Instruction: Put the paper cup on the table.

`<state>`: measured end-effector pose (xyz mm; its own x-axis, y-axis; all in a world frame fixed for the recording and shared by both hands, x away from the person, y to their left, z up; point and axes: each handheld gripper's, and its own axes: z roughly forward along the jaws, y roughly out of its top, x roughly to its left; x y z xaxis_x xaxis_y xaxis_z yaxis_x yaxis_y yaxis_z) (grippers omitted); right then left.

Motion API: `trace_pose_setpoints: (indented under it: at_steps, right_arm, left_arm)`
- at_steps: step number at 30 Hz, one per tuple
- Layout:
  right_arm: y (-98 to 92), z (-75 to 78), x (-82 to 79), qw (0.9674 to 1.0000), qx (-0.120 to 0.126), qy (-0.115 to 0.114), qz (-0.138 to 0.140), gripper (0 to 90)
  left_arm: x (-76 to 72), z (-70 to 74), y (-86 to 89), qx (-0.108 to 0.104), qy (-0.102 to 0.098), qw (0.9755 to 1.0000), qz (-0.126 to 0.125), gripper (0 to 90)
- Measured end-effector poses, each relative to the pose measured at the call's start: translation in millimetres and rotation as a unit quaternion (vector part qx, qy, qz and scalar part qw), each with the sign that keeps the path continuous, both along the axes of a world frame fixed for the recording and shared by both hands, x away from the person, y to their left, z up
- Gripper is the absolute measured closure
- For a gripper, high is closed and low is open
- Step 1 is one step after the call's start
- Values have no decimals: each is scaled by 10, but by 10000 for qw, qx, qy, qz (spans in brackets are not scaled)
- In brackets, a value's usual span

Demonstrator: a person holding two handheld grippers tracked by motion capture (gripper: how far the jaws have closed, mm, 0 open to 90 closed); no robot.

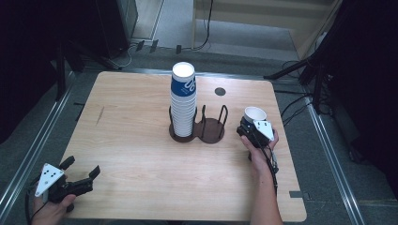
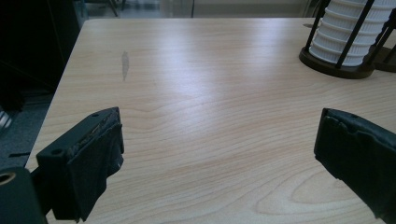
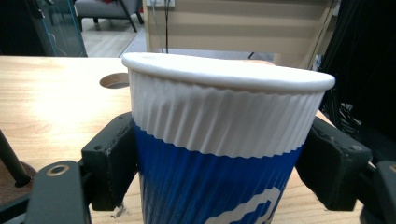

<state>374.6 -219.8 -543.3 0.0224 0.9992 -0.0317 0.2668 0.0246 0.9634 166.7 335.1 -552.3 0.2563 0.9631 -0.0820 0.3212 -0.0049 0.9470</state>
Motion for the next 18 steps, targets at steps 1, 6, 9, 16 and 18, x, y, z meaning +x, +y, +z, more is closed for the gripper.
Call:
trace_pose_setpoints:
  at_steps: [1,6,9,16,18]
  right_arm:
    - [2,-1,1,10000,-18,17,-2,206]
    - [0,3,8,9999,32,148,24,201]
    - [0,4,10,9997,36,237,-16,191]
    - [-4,5,7,9995,17,307,1,150]
    - [-4,5,5,9995,-6,313,9,145]
  left_arm:
    - [1,0,0,-4,0,10000,4,23]
    - [1,0,3,-9,11,10000,6,23]
    - [2,1,6,-14,20,10000,5,23]
    - [3,1,6,-13,28,10000,5,23]
    - [3,1,5,-11,25,10000,8,23]
